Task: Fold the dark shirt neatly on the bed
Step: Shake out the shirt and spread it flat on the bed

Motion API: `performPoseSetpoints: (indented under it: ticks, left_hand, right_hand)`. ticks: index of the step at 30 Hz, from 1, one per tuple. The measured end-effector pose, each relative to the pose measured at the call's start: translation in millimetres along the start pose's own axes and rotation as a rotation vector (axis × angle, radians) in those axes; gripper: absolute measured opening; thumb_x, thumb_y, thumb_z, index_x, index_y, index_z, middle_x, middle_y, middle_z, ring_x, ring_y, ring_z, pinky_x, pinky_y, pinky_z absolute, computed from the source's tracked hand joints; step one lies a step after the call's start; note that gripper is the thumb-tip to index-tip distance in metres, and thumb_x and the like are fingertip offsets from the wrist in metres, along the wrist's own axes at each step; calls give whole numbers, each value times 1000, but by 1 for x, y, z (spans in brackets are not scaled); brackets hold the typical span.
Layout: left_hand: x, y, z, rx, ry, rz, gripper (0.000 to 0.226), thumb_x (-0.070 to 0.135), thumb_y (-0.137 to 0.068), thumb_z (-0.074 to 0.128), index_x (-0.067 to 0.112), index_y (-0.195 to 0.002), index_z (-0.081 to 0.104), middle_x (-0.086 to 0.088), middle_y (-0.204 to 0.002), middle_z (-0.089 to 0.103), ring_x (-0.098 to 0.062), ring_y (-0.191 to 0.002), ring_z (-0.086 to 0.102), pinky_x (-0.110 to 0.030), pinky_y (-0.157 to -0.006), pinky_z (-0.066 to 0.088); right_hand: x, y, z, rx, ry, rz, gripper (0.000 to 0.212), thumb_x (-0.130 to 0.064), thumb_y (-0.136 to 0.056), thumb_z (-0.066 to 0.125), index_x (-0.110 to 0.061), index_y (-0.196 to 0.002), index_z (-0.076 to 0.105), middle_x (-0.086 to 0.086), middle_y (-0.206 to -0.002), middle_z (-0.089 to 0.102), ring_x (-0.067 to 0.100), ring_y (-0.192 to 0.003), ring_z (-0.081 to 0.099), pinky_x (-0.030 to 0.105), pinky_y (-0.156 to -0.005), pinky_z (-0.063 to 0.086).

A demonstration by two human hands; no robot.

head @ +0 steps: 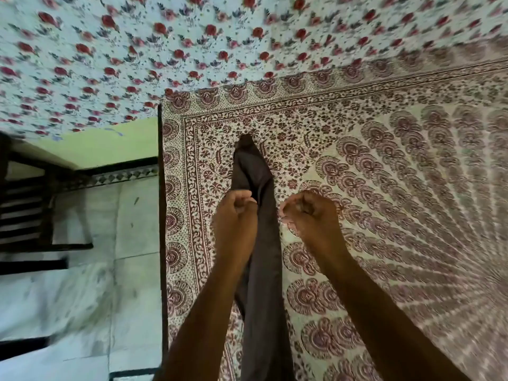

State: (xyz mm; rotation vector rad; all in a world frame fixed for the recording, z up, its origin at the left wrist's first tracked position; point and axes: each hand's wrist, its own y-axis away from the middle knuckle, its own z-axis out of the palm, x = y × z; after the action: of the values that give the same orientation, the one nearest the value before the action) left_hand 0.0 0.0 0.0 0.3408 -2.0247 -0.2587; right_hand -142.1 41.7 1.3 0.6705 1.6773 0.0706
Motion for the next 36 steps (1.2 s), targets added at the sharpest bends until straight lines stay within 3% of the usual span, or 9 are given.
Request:
performPoseSetpoints:
  ticks: [4, 7, 9, 14, 18, 23, 28, 33, 36]
  left_hand:
    - [-46, -91, 33, -67, -100, -85, 44, 23, -89, 64, 20, -133, 57, 3, -124, 60, -4, -98, 63, -24, -80, 54]
    - [-83, -152, 58, -167, -216, -214, 82, 33, -79, 66, 22, -154, 33, -9, -147, 44, -36, -131, 53, -56, -105, 51]
    - [-99, -182, 69, -211, -157, -272, 90, 25, -86, 73, 19, -160, 22, -14, -154, 43, -38, -137, 49, -55, -111, 47]
    - [-140, -220, 64, -120, -110, -305, 41, 16, -75, 71, 18, -116, 66, -12, -103, 72, -32, -97, 70, -43, -87, 60]
    - [-165, -223, 48, -52, 128, -322, 19, 5, -84, 57, 15, -92, 71, 0, -75, 67, -17, -66, 65, -20, -53, 52]
    - [-168, -221, 45, -161, 226, -465, 31, 9, -52, 61, 14, -80, 73, -6, -72, 73, -30, -77, 69, -34, -68, 56]
    - [-152, -199, 37, -292, 528, -451, 27, 6, -59, 61, 12, -77, 80, -12, -85, 78, -28, -78, 74, -35, -74, 61]
    - [-131, -166, 22, -452, 604, -373, 35, 1, -63, 57, 17, -81, 83, -13, -90, 78, -30, -84, 74, -39, -82, 60]
    - [-114, -148, 14, -459, 528, -339, 34, 5, -63, 58, 19, -82, 84, -12, -93, 79, -29, -89, 75, -40, -87, 59]
  right_hand:
    - [44, -84, 44, -58, 179, 131, 5, -16, -91, 74, -14, -94, 71, 4, -89, 75, 24, -84, 72, 44, -85, 59]
    - [74, -149, 78, -69, 279, 153, 24, -21, -100, 63, -17, -123, 65, 7, -114, 66, 25, -101, 66, 39, -92, 56]
    - [85, -177, 93, -56, 321, 122, 31, -25, -108, 49, -13, -134, 62, 11, -124, 62, 30, -110, 61, 31, -92, 47]
    - [100, -201, 130, -168, 70, 82, 25, -24, -109, 47, -14, -116, 69, 14, -95, 78, 44, -90, 73, 56, -81, 62]
    - [111, -221, 133, -61, 176, 79, 28, -14, -109, 52, -10, -136, 57, 19, -102, 73, 13, -58, 62, 19, -44, 46]
    - [114, -260, 154, -319, 534, -15, 37, -56, -93, 57, -35, -119, 73, 13, -119, 70, 35, -115, 63, 48, -101, 53]
    - [85, -238, 143, -519, 77, 90, 5, -16, -95, 74, -13, -94, 72, 18, -108, 72, 21, -99, 67, 28, -94, 54]
    - [71, -221, 101, -639, -97, 330, 78, -33, -54, 92, -25, -127, 66, 10, -120, 76, 30, -111, 73, 49, -102, 57]
    - [63, -208, 79, -699, -100, 337, 59, -28, -59, 89, -15, -116, 75, 9, -110, 79, 30, -112, 73, 47, -110, 49]
